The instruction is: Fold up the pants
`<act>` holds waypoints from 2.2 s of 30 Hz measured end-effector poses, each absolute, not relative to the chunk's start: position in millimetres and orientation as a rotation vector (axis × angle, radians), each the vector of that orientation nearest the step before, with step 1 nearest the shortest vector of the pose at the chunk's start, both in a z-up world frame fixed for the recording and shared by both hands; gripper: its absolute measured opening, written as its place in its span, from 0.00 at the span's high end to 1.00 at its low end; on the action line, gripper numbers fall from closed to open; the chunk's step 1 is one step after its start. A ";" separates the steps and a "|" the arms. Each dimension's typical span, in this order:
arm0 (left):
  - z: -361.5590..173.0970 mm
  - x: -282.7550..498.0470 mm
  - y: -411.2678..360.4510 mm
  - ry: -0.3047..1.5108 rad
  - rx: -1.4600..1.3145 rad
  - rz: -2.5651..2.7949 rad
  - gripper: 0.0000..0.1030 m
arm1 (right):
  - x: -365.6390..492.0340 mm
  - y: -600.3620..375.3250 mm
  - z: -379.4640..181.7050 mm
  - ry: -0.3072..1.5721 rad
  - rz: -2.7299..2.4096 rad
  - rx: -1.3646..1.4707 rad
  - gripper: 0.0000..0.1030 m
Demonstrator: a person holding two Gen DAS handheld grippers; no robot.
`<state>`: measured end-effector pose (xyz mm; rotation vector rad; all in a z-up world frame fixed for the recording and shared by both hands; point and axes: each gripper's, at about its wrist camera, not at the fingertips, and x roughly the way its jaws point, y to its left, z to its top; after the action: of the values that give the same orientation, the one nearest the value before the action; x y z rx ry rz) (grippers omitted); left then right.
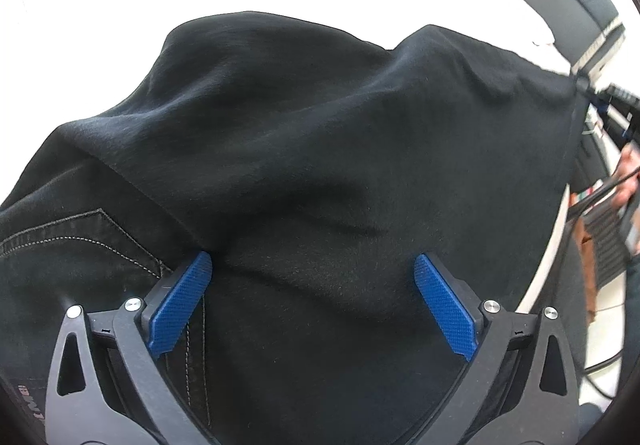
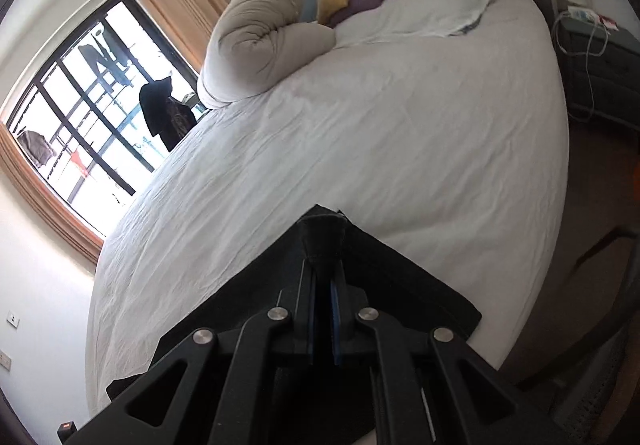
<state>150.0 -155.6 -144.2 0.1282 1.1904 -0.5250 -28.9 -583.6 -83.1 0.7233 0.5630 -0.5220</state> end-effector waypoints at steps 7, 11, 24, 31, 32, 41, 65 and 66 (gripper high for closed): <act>-143.2 145.2 -166.5 1.176 0.133 -0.524 0.00 | 11.8 -562.3 -30.9 0.575 -0.381 0.539 0.94; -143.9 143.4 -165.4 1.173 0.105 -0.524 0.00 | 57.1 -571.7 -1.0 0.587 -0.276 0.532 0.94; -147.1 131.7 -165.1 1.142 0.157 -0.531 0.00 | -10.3 -589.8 -38.1 0.579 -0.351 0.668 0.94; -148.4 128.0 -180.3 1.159 0.235 -0.548 0.00 | -71.3 -628.7 -163.4 0.695 -0.552 0.956 0.94; -148.8 127.8 -181.9 1.163 0.242 -0.551 0.00 | -74.4 -629.1 -170.3 0.700 -0.554 0.974 0.94; -146.9 135.5 -190.1 1.182 0.274 -0.577 0.00 | -79.2 -624.3 -155.1 0.679 -0.571 0.952 0.94; -111.1 136.9 -166.4 1.123 0.079 -0.611 0.00 | -82.9 -626.6 -170.4 0.740 -0.668 0.947 0.95; -112.3 136.8 -163.1 1.122 0.076 -0.613 0.00 | -83.7 -627.0 -170.2 0.741 -0.673 0.947 0.95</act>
<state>136.8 -163.1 -112.3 0.0756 1.1224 -0.6133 -83.7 -627.0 -170.2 0.9473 0.7409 -0.6730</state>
